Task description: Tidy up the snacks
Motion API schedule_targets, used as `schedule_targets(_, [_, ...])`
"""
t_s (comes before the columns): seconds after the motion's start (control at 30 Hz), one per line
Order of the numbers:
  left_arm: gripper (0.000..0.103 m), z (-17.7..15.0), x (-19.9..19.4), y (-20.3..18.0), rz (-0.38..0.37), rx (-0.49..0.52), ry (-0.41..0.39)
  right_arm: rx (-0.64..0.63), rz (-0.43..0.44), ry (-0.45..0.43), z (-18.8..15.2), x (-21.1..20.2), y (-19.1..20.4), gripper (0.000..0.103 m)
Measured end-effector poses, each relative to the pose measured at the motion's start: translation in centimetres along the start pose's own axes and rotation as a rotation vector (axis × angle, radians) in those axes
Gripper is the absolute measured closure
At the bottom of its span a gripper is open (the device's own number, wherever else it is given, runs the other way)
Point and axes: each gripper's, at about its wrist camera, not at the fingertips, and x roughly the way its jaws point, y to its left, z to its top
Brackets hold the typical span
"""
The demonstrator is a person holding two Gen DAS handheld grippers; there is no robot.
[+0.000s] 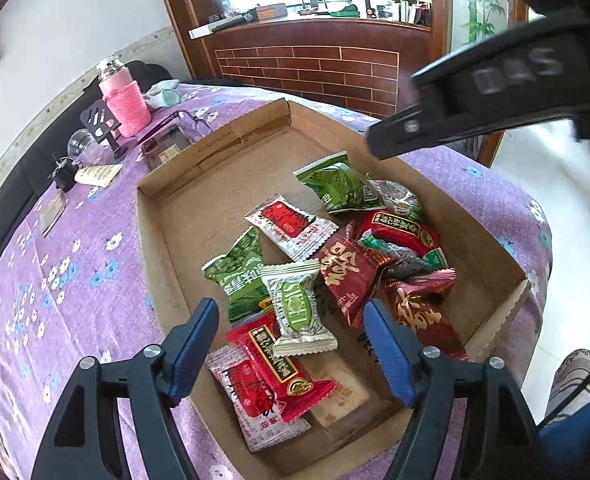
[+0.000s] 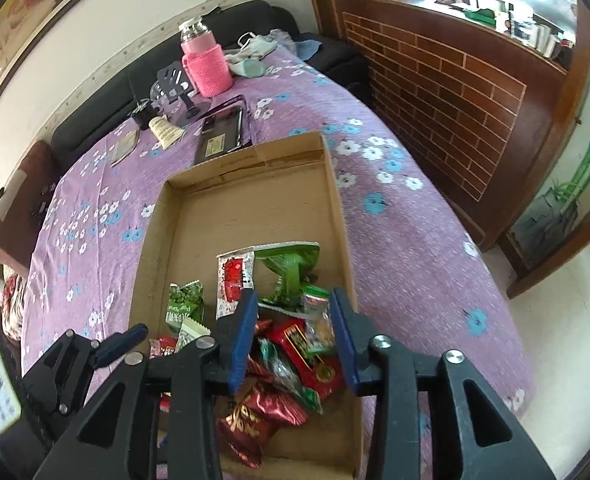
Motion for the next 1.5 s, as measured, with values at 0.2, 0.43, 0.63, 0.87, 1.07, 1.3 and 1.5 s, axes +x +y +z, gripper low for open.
schedule_targets(0.2, [0.018,-0.3,-0.2,0.9,0.005,-0.043,0.008,0.005,-0.025,-0.031,-2.1,-2.5,0.4,0.040])
schedule_targets(0.43, [0.012,-1.0,-0.3,1.7,0.008,-0.081,0.025,0.013,-0.064,-0.047,-5.2,-4.5,0.4,0.032])
schedule_targets(0.63, [0.005,-1.6,-0.9,3.1,0.015,-0.142,0.020,-0.023,-0.094,-0.097,-8.0,-6.1,0.9,0.031])
schedule_targets(0.87, [0.001,-2.9,-1.9,5.9,0.015,-0.192,0.037,-0.044,-0.105,-0.148,-10.6,-7.0,2.3,0.024])
schedule_targets(1.07, [0.001,-4.3,-3.1,7.7,0.028,-0.180,0.062,0.003,-0.093,-0.140,-11.5,-7.2,3.7,0.014])
schedule_targets(1.3, [0.001,-5.8,-4.6,9.1,-0.011,-0.179,0.046,0.009,-0.116,-0.080,-13.6,-6.7,5.9,0.010])
schedule_targets(1.5, [0.001,-6.3,-5.3,9.3,0.055,-0.136,0.061,0.040,-0.130,-0.099,-14.5,-7.7,6.6,0.002])
